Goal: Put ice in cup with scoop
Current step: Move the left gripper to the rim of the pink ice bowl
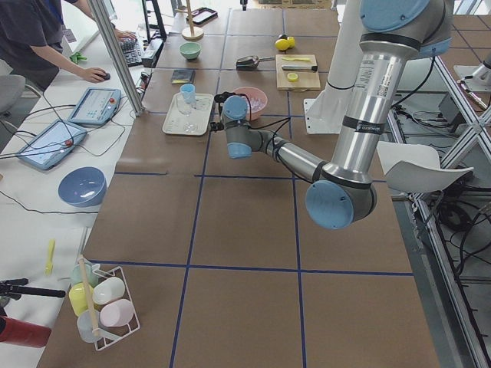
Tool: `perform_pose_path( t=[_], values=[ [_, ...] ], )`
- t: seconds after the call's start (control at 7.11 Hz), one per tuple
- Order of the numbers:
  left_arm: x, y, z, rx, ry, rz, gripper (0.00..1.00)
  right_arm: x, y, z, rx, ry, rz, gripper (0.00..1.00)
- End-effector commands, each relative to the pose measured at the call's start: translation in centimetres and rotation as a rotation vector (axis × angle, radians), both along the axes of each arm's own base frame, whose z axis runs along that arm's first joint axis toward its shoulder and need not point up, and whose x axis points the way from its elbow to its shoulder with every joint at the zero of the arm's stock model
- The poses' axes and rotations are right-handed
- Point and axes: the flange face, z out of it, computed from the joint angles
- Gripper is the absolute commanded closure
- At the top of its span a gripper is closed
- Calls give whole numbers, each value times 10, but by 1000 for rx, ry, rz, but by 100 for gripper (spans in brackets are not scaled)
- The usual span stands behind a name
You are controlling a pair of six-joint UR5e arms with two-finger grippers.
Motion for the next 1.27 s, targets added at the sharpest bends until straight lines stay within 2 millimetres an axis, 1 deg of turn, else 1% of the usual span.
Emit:
perform_pose_path(
  t=[0.0,0.14,0.28,0.42,0.56,0.7,0.84,0.98,1.12],
  values=[
    [70,29,-5,19,4,89,0,-44,5,-40,-25,-32,-8,0],
    [99,41,1,28,-10,142,0,-84,14,-68,-80,-42,3,0],
    [118,41,-2,106,-18,171,0,-103,21,-80,-101,-51,-4,0],
    [123,39,5,149,22,170,0,-117,29,-99,-139,-66,24,0],
    [128,36,8,179,63,166,0,-138,39,-118,-167,-55,52,0],
    [136,32,4,181,68,165,0,-170,54,-132,-220,-30,93,0],
    [137,32,2,179,71,164,0,-199,67,-141,-212,-53,135,0],
    [136,31,2,178,71,161,0,-225,86,-140,-239,-81,144,0],
    [137,32,1,180,74,164,0,-262,105,-139,-241,-42,153,0]
  ],
)
